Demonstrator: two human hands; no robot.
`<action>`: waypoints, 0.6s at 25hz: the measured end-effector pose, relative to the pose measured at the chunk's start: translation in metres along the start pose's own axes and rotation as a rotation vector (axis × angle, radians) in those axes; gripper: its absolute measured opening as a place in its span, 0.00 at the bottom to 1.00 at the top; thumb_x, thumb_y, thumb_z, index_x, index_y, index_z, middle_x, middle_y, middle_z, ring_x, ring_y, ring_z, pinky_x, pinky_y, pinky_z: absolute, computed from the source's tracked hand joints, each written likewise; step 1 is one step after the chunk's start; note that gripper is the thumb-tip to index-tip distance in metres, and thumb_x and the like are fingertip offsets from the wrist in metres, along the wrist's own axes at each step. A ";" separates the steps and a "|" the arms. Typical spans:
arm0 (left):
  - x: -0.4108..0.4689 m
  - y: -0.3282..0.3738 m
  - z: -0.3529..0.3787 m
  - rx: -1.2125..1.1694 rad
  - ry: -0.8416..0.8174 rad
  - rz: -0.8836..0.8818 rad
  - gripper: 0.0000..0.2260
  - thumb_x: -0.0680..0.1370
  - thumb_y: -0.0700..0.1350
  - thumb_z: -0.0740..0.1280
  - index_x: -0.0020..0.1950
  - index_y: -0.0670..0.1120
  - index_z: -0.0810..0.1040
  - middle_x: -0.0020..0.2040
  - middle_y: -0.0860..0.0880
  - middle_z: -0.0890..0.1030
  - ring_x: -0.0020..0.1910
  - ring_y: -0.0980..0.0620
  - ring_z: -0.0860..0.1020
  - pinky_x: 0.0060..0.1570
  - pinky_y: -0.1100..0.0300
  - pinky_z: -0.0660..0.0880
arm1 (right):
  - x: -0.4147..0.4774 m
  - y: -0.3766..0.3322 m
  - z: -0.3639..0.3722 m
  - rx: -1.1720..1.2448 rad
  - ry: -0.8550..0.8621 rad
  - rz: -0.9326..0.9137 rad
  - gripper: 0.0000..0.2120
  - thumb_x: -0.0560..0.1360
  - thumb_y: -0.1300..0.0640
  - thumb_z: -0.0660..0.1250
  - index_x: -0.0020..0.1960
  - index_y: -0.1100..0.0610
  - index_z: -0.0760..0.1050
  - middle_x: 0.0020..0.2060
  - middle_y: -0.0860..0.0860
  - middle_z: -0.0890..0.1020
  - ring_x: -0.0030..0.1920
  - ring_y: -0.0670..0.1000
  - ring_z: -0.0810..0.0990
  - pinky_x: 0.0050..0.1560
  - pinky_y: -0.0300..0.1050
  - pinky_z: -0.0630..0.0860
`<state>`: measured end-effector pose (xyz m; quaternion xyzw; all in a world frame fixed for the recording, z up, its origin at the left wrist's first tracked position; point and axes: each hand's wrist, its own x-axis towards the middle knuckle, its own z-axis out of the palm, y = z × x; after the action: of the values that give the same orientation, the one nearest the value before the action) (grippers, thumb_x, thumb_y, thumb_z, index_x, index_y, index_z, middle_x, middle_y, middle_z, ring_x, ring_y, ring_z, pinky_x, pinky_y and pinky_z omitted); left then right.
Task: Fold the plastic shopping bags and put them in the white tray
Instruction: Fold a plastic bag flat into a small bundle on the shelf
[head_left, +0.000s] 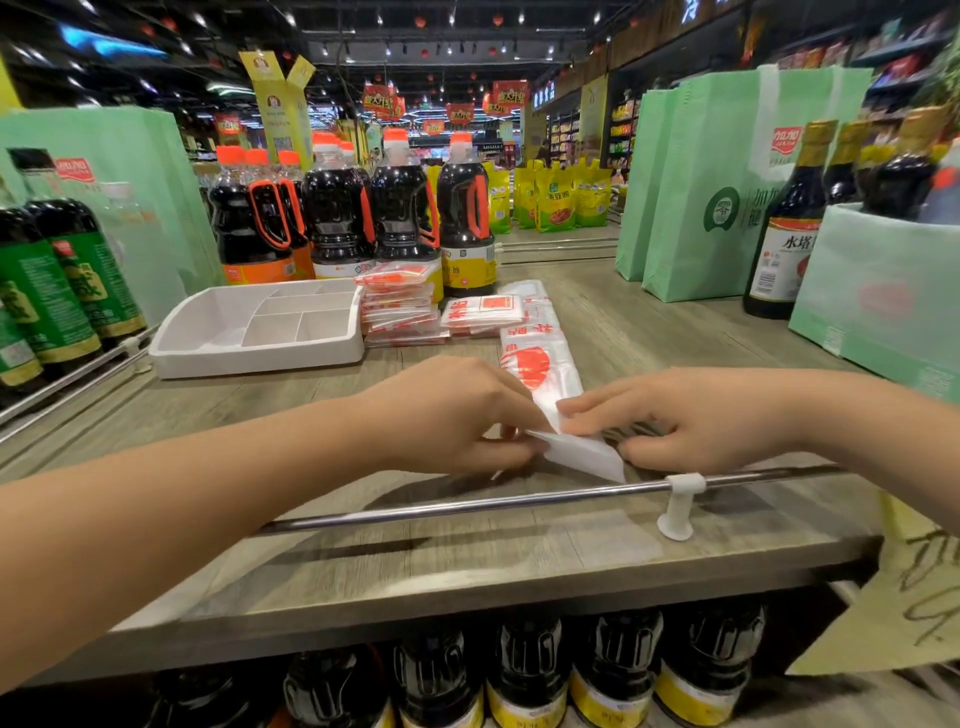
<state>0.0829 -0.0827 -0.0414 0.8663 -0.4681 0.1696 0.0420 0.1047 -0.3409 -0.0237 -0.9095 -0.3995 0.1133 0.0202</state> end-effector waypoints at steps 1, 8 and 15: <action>0.002 -0.001 0.002 -0.042 0.001 -0.025 0.10 0.80 0.50 0.67 0.57 0.50 0.85 0.46 0.55 0.83 0.42 0.58 0.79 0.39 0.63 0.75 | -0.001 0.004 0.000 -0.005 -0.001 -0.004 0.25 0.79 0.53 0.60 0.74 0.34 0.65 0.73 0.26 0.59 0.72 0.30 0.59 0.75 0.34 0.55; 0.002 -0.017 0.016 -0.069 -0.067 -0.136 0.16 0.82 0.55 0.61 0.67 0.55 0.78 0.65 0.56 0.75 0.57 0.57 0.78 0.53 0.54 0.78 | -0.002 0.030 0.008 -0.055 0.126 -0.092 0.23 0.80 0.38 0.59 0.74 0.36 0.65 0.73 0.28 0.63 0.71 0.28 0.58 0.70 0.24 0.50; 0.027 -0.009 0.032 -0.115 -0.013 -0.123 0.13 0.82 0.52 0.63 0.60 0.50 0.83 0.58 0.55 0.82 0.55 0.56 0.79 0.54 0.55 0.76 | -0.006 0.047 0.014 -0.123 0.182 -0.081 0.27 0.77 0.30 0.55 0.74 0.34 0.62 0.71 0.33 0.69 0.69 0.35 0.66 0.71 0.40 0.65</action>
<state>0.1124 -0.1066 -0.0617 0.8907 -0.4231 0.1337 0.0990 0.1319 -0.3776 -0.0419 -0.8987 -0.4385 0.0048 0.0050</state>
